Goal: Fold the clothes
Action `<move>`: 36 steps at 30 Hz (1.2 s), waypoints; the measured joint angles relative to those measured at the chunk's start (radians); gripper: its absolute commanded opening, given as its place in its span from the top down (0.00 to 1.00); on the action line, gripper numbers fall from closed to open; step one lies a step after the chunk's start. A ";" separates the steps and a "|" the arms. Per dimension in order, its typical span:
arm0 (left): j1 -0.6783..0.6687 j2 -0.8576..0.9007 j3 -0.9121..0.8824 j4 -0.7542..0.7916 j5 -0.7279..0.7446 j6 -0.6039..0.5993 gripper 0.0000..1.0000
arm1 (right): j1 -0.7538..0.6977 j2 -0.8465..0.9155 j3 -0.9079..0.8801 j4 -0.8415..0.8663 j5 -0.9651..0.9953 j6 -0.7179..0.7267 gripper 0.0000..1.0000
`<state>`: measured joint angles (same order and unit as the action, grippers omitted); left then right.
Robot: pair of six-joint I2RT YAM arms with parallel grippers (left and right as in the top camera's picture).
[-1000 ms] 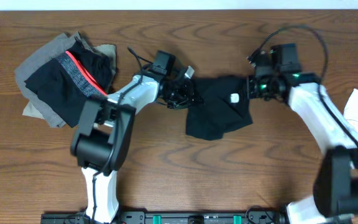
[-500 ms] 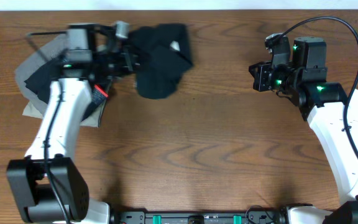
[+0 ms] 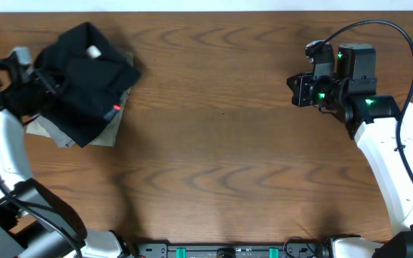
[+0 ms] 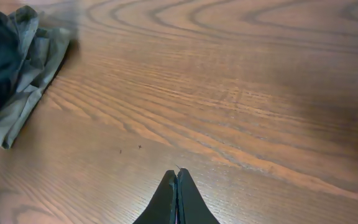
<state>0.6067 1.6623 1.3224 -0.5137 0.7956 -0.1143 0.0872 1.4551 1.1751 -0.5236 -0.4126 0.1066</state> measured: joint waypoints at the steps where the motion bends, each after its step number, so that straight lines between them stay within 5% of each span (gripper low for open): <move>1: 0.022 0.000 0.000 -0.020 -0.020 0.009 0.87 | 0.000 0.000 0.000 0.001 0.000 0.000 0.99; 5: 0.047 0.002 0.000 -0.082 -0.101 0.041 0.17 | 0.000 0.000 0.000 0.009 0.000 0.005 0.99; 9: 0.047 0.004 0.000 -0.126 -0.163 0.053 0.01 | 0.000 0.000 0.000 0.012 0.000 0.015 0.99; 16: 0.048 -0.034 0.000 -0.239 -0.243 0.072 0.02 | 0.000 0.000 0.000 0.011 0.000 0.012 0.92; 22: 0.008 -0.261 0.036 -0.377 -0.279 0.144 0.02 | 0.000 -0.014 0.000 0.033 -0.003 -0.015 0.78; 30: -0.315 -0.610 0.073 -0.507 -0.318 0.249 0.02 | 0.000 -0.245 -0.001 0.034 0.001 -0.087 0.70; 36: -0.470 -0.773 0.073 -0.591 -0.474 0.229 0.02 | 0.000 -0.500 0.000 -0.108 0.051 -0.126 0.48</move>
<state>0.1371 0.8894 1.3956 -1.1042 0.3214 0.1150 0.0875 0.9554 1.1748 -0.6312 -0.3618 -0.0196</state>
